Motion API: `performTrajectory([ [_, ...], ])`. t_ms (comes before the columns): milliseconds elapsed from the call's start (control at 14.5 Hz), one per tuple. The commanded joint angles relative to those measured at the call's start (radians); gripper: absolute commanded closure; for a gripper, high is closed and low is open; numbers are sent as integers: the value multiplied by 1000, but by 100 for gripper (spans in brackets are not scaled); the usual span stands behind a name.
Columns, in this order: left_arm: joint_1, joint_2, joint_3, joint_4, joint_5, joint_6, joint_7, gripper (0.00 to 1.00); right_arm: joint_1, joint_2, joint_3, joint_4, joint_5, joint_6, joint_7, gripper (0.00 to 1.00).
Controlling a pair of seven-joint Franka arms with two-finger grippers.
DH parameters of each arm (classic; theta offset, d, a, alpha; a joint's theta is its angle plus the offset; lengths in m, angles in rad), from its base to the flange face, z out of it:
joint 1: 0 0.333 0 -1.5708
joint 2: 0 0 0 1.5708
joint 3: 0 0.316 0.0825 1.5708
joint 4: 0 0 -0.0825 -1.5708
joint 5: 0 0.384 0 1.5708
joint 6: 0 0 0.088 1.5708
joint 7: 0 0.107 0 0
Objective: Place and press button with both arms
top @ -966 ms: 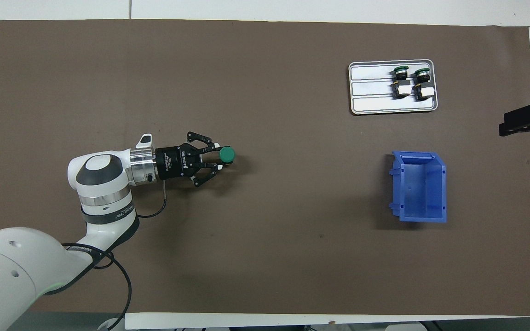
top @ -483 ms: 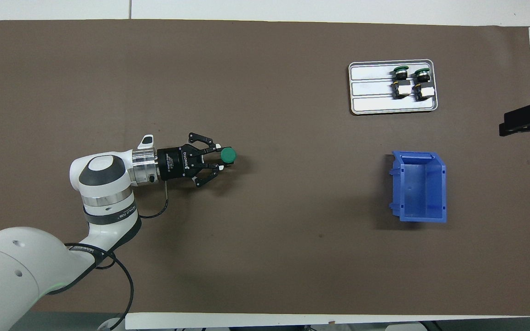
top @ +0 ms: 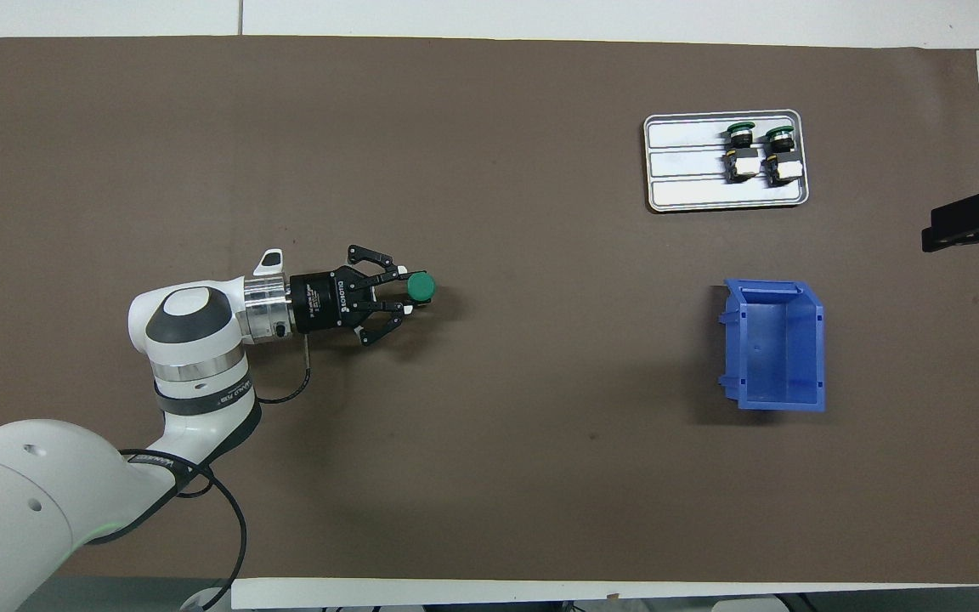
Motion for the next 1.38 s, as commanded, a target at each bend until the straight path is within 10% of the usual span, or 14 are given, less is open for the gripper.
performTrajectory([
  [0, -18, 1, 4, -1, -25, 22, 17, 87, -6, -12, 5, -11, 2, -4, -18, 2],
  [690, -19, 1, 6, 0, -25, 36, 16, 77, -8, -12, 5, -11, 2, -4, -18, 2],
  [828, -18, 1, 6, -1, -25, 36, 12, 62, -8, -12, 5, -11, 2, -4, -18, 2],
  [966, -19, -3, 7, -1, -25, 51, 11, 2, -8, -10, 5, -11, 2, -4, -18, 2],
  [1312, -19, -15, 10, -1, -21, 60, 0, 0, -8, -11, 5, -11, 2, -4, -18, 2],
])
